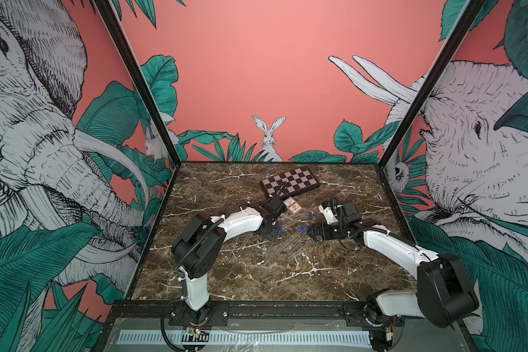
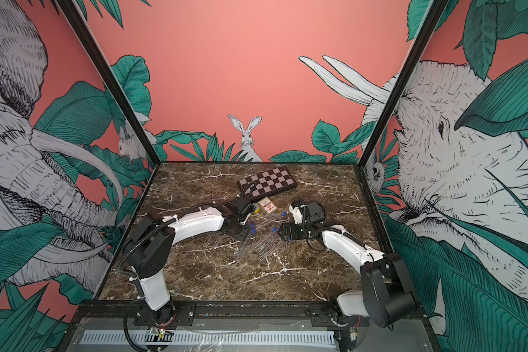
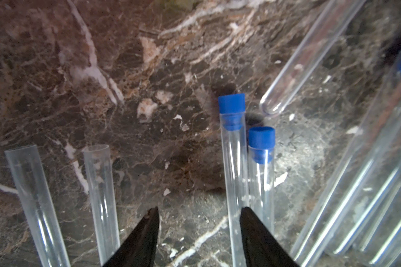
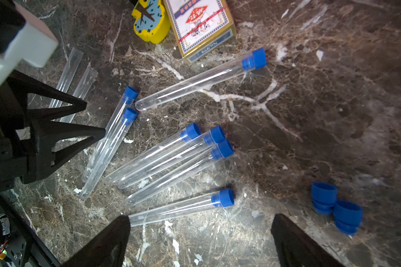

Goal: Remove stoppers from test tubes
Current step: Pick up the test tube at the center of the board.

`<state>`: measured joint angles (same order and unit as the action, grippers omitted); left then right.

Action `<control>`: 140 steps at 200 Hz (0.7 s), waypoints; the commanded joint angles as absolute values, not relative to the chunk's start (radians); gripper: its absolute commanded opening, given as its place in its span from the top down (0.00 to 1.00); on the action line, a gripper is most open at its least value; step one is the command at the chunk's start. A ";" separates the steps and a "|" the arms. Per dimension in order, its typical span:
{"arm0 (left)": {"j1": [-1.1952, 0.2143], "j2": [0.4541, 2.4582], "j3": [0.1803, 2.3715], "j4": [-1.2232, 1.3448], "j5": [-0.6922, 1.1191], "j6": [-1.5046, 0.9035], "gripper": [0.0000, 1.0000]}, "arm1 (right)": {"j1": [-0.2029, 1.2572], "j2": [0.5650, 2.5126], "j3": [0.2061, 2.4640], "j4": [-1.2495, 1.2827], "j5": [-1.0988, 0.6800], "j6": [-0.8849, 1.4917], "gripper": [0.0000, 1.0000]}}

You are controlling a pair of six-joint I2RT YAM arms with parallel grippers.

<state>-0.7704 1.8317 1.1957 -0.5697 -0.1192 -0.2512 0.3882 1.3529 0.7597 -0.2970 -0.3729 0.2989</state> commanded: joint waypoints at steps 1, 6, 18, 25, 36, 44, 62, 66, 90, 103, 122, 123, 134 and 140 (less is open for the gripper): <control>-0.771 1.855 1.209 -0.580 -0.118 -0.276 0.43 | 0.393 1.337 0.775 -0.306 -0.359 0.278 0.05; -0.770 1.856 1.210 -0.581 -0.117 -0.275 0.43 | 0.393 1.336 0.774 -0.308 -0.356 0.277 0.05; -0.772 1.858 1.213 -0.583 -0.119 -0.275 0.43 | 0.393 1.333 0.774 -0.309 -0.354 0.277 0.05; -0.773 1.859 1.213 -0.583 -0.119 -0.275 0.43 | 0.393 1.332 0.775 -0.309 -0.353 0.276 0.05; -0.773 1.859 1.213 -0.586 -0.121 -0.275 0.43 | 0.393 1.329 0.773 -0.310 -0.350 0.275 0.05; -0.773 1.861 1.213 -0.588 -0.125 -0.274 0.43 | 0.391 1.330 0.774 -0.312 -0.349 0.272 0.05; -0.773 1.865 1.209 -0.591 -0.128 -0.272 0.44 | 0.391 1.326 0.774 -0.314 -0.347 0.271 0.05; -0.774 1.866 1.209 -0.591 -0.129 -0.272 0.44 | 0.391 1.327 0.773 -0.312 -0.347 0.271 0.05; -0.776 1.879 1.203 -0.595 -0.133 -0.270 0.50 | 0.390 1.325 0.772 -0.310 -0.348 0.271 0.04; -0.778 1.882 1.198 -0.594 -0.135 -0.272 0.55 | 0.389 1.324 0.772 -0.308 -0.352 0.273 0.04; -0.780 1.882 1.187 -0.591 -0.135 -0.275 0.63 | 0.389 1.321 0.772 -0.306 -0.357 0.275 0.04; -0.779 1.882 1.186 -0.590 -0.135 -0.274 0.63 | 0.389 1.320 0.772 -0.306 -0.358 0.277 0.04; -0.779 1.877 1.180 -0.589 -0.137 -0.274 0.67 | 0.390 1.319 0.769 -0.307 -0.361 0.277 0.04; -0.779 1.875 1.178 -0.590 -0.139 -0.274 0.69 | 0.389 1.319 0.768 -0.306 -0.362 0.277 0.04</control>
<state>-0.7765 1.8709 1.1961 -0.5694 -0.1196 -0.2558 0.3882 1.3449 0.7597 -0.3042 -0.3557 0.2844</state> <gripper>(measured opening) 0.343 0.956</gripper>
